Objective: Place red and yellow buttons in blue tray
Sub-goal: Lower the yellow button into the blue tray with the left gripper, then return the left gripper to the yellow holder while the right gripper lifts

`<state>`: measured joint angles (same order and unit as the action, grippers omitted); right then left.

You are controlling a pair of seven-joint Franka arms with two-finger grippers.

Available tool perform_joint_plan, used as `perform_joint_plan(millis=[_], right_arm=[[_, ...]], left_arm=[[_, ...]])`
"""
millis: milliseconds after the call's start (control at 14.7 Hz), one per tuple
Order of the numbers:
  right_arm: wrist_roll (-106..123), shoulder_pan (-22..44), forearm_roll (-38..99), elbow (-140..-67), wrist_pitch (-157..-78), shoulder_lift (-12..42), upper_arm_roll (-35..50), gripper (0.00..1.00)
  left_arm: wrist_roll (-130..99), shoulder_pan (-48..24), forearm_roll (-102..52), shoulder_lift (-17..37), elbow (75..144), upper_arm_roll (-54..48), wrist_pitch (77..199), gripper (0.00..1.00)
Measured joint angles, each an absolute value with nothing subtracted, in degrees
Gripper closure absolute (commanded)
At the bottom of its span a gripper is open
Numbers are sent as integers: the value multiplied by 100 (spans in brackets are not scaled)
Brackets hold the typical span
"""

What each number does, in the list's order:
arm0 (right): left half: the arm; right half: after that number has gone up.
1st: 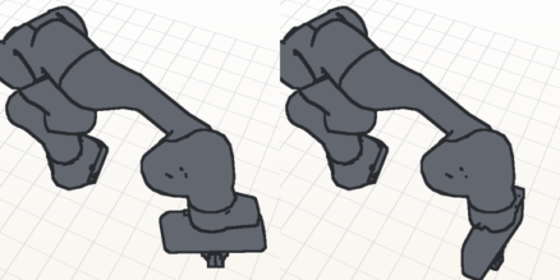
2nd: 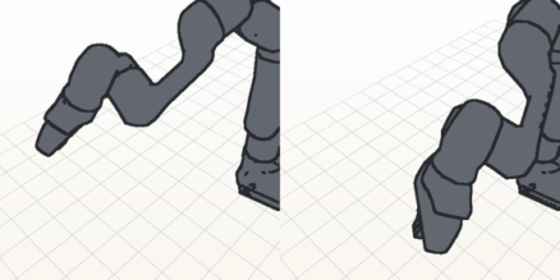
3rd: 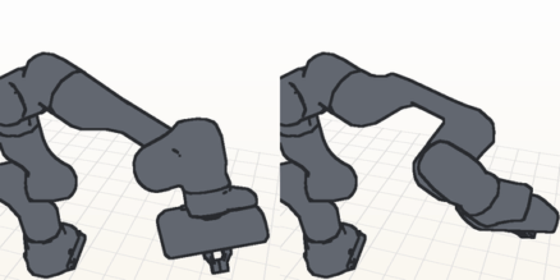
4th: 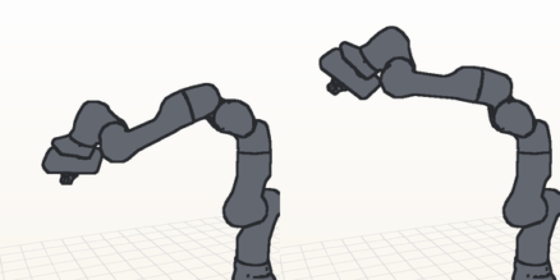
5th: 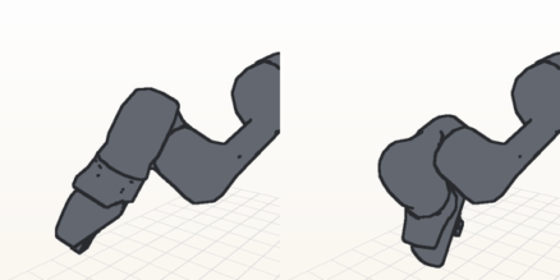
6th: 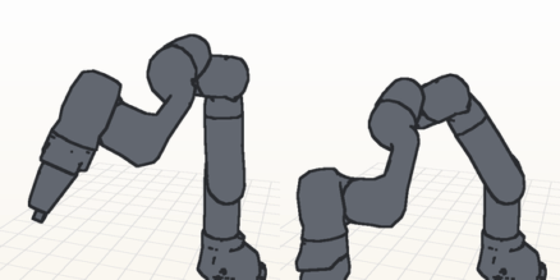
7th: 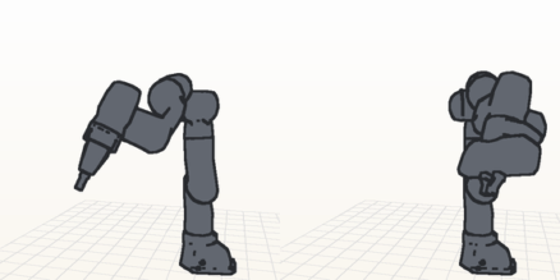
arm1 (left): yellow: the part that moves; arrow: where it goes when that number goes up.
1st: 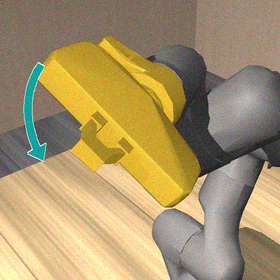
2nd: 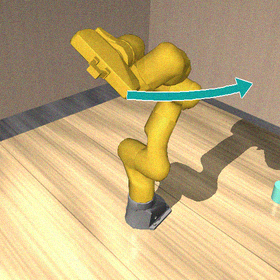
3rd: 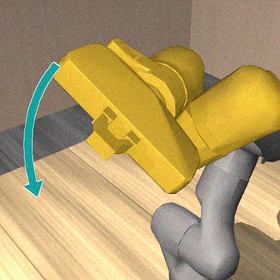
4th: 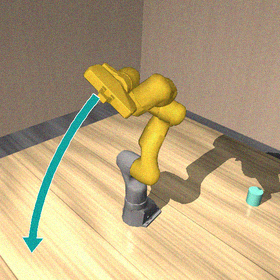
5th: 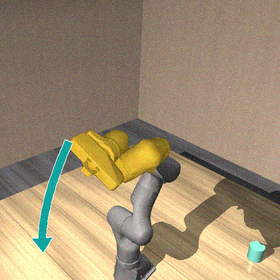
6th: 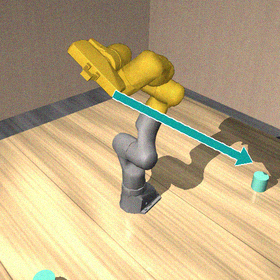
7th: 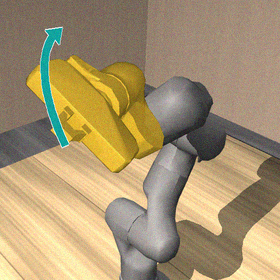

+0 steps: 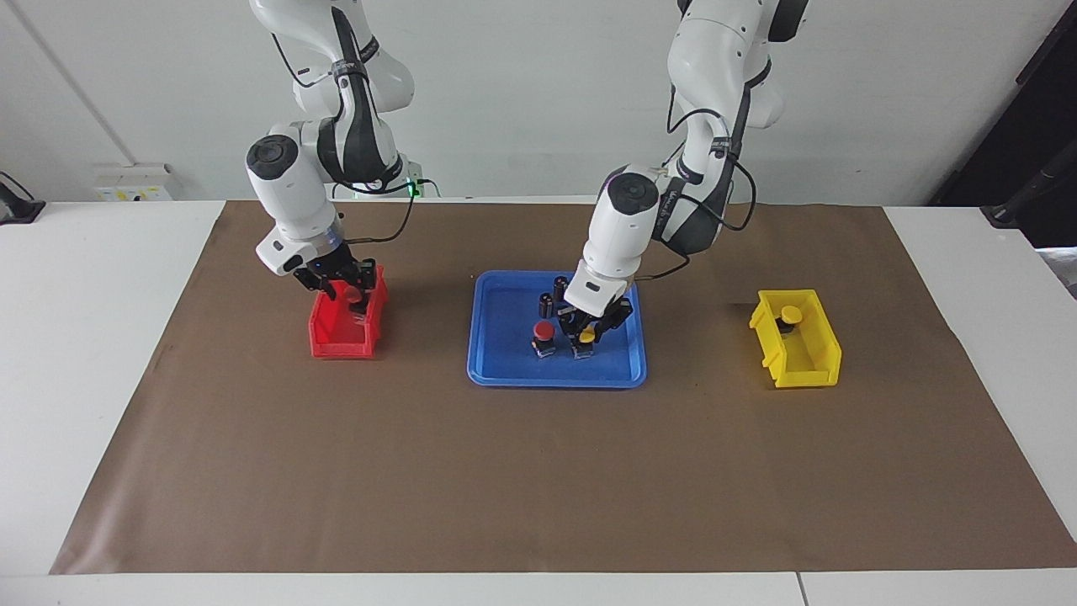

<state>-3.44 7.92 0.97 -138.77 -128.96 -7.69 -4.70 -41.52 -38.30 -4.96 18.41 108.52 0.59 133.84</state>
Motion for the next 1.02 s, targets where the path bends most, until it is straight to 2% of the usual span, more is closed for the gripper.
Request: perform_joint_plan(millis=[68, 136, 204, 340, 543, 679, 815, 1019], right_arm=[[-343, 792, 97, -13896, -12903, -768, -470, 35], [-340, 792, 97, -13914, -12927, -767, -470, 36], [-327, 791, 97, -13931, -12947, -767, -470, 41], [-253, 788, 97, -13945, -12956, -767, -470, 52], [-185, 783, 97, -13955, -13076, -766, -474, 80], [-167, 785, 97, -13955, -13097, -765, -470, 82], [-165, 787, 97, -13892, -13040, -756, -454, 82], [-164, 791, 96, -13160, -12051, -638, -420, 82]], left_arm=[[-4153, -3832, -496, 1834, 10846, 62, 13384, 39], [-4153, -3833, -496, 1826, 10844, 63, 13383, 34], [-4153, -3836, -496, 1828, 10845, 64, 13383, 31], [-4153, -3845, -496, 1855, 10845, 66, 13383, 31], [-4153, -3849, -496, 1860, 10834, 80, 13381, 31], [-4153, -3832, -497, 1824, 10738, 141, 13218, 28], [-4062, -3679, -497, 1704, 10520, 203, 12806, 2], [-3465, -3240, -478, 1351, 10371, 260, 12048, 0]])
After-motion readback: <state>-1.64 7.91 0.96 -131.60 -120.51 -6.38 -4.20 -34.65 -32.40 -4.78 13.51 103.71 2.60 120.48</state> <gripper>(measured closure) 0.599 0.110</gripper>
